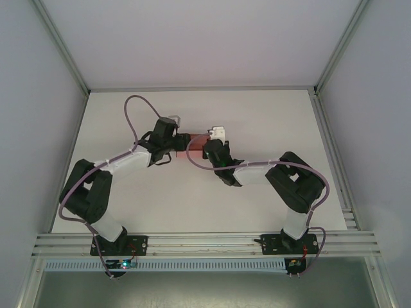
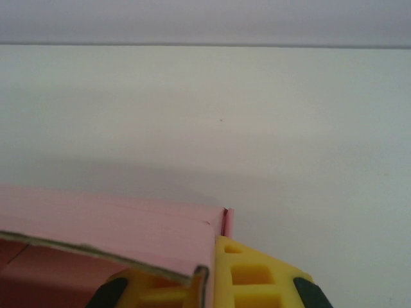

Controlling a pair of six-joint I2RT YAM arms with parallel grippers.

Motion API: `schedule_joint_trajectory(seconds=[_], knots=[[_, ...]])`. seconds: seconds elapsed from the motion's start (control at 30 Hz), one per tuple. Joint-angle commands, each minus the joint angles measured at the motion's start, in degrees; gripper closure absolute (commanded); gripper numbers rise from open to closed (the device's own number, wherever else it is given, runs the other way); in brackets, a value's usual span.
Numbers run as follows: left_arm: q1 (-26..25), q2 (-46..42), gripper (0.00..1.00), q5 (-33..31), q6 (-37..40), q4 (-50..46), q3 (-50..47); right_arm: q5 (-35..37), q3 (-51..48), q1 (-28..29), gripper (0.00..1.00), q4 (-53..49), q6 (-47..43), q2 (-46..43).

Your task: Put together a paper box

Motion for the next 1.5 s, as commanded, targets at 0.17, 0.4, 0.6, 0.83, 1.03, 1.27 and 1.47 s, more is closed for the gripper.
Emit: schedule_joint_trajectory(seconds=[0.17, 0.4, 0.6, 0.83, 1.03, 1.27, 1.47], knots=[[-1.09, -12.60, 0.02, -5.14, 0.95, -13.99, -0.65, -1.44, -0.79, 1.98, 1.00, 0.05, -3.96, 0.39], [0.39, -18.57, 0.00, -15.70, -8.16, -24.22, 1.34, -1.88, -2.99, 2.82, 1.00, 1.74, -7.55, 0.42], [6.04, -13.68, 0.00, -11.45, -14.94, -18.12, 1.30, -2.93, -6.94, 4.30, 1.00, 6.13, -11.11, 0.09], [9.06, -3.16, 0.00, 3.28, -12.89, -6.53, 0.59, -1.55, -6.37, 6.05, 1.00, 6.27, -13.40, 2.28], [9.06, -0.63, 0.04, 5.68, -11.46, -1.58, -4.23, -2.82, -7.03, 6.32, 0.99, 6.38, -14.19, 2.23], [9.02, 2.38, 0.21, 8.63, -10.03, 0.08, -8.27, -8.52, -10.53, 7.12, 0.69, 4.19, -16.65, -2.99], [8.99, 4.79, 0.26, 9.85, -9.72, 0.61, -9.54, -9.75, -14.67, 8.69, 0.45, -0.39, -18.50, -10.93]])
